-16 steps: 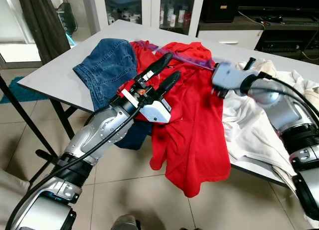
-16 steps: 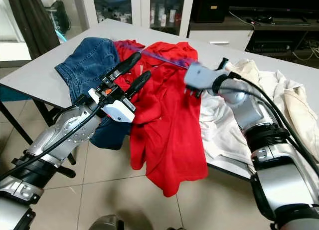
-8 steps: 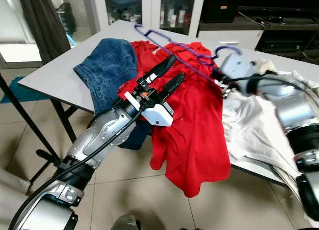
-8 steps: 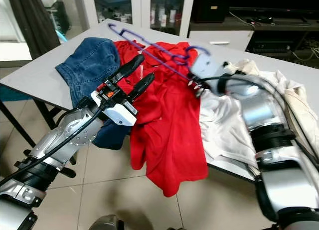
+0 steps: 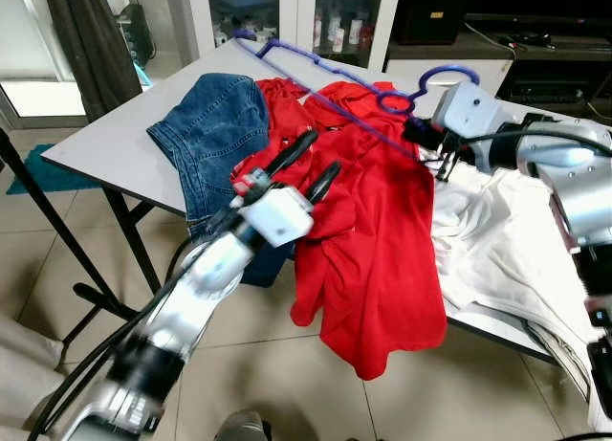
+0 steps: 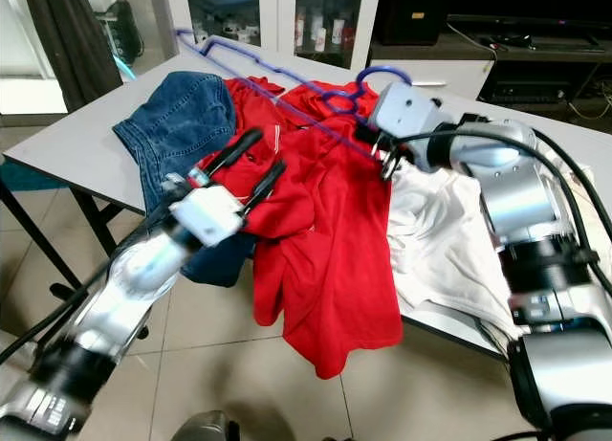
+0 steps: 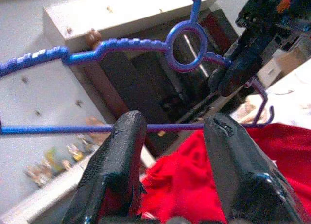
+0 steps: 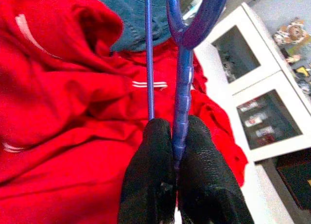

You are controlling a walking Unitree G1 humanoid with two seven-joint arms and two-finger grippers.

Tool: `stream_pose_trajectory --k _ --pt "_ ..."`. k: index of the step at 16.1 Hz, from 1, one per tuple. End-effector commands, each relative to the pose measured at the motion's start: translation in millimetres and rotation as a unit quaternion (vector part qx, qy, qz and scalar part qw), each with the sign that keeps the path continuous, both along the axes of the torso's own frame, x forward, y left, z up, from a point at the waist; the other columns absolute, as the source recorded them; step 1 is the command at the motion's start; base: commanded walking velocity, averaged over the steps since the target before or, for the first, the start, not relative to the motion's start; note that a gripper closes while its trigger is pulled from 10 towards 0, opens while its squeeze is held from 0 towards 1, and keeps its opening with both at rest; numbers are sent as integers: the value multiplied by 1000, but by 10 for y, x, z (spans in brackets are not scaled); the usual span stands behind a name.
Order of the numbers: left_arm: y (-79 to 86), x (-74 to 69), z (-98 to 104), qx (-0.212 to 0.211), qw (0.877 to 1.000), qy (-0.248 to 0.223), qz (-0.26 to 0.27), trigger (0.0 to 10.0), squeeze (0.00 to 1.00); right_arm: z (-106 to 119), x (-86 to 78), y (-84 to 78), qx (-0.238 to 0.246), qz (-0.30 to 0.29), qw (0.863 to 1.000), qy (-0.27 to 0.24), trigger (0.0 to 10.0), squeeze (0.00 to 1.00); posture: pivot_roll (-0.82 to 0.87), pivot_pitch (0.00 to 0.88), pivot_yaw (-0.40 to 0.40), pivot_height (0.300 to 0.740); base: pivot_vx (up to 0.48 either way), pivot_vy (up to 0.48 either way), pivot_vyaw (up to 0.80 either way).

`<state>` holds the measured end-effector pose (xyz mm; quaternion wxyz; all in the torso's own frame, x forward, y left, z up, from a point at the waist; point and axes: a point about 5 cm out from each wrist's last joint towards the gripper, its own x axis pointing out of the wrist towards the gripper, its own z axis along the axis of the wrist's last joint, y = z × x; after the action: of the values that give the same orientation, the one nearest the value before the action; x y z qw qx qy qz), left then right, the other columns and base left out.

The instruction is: Hang hanger

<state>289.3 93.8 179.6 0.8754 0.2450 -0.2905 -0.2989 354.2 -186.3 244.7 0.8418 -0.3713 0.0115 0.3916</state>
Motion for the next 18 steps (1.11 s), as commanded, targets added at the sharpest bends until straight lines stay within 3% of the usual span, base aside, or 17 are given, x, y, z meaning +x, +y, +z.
stream_pose_trajectory --k 1,3,5,7,8,10,11,12,13,16,18 --pt "29 -16 66 -14 1000 9 -11 10000 110 69 -26 -50 7 -3 1000 -6 0 0 229 0 -32 740 0 0 0" --pt "120 -66 124 -67 997 32 -8 10000 106 123 10 -45 -1 -31 998 -45 0 0 239 0 -32 740 0 0 0" --pt "106 -100 104 -77 996 45 -8 10000 106 191 22 16 8 -37 996 -80 0 0 241 0 -33 740 0 0 0" --pt "90 -134 90 -79 995 54 -8 10000 122 232 -36 130 23 -12 995 -92 0 0 245 0 -32 740 0 0 0" --pt "77 -180 95 -87 994 69 -17 10000 122 176 -129 279 25 30 996 -76 0 0 245 0 -32 740 0 0 0" --pt "91 -268 92 -81 991 95 -57 10000 118 44 -245 441 21 71 996 -50 1725 0 249 0 -34 740 0 0 0" --pt "101 -303 86 -69 989 105 -73 10000 114 24 -254 473 25 75 996 -47 6902 0 251 0 -37 740 0 0 0" --pt "103 -321 80 -60 988 113 -82 10000 118 27 -255 499 32 76 996 -46 9294 0 253 0 -39 740 0 0 0" --pt "102 -329 80 -56 988 115 -85 10000 118 36 -265 529 42 79 995 -44 10000 0 253 0 -39 740 0 0 0" --pt "108 -372 120 -82 985 122 -86 10000 114 53 -323 664 117 79 989 -30 10000 0 254 0 -41 740 0 0 0" --pt "183 -386 147 -165 976 128 -59 10000 110 -19 -289 771 211 32 977 -26 10000 0 252 0 -45 740 0 0 0"
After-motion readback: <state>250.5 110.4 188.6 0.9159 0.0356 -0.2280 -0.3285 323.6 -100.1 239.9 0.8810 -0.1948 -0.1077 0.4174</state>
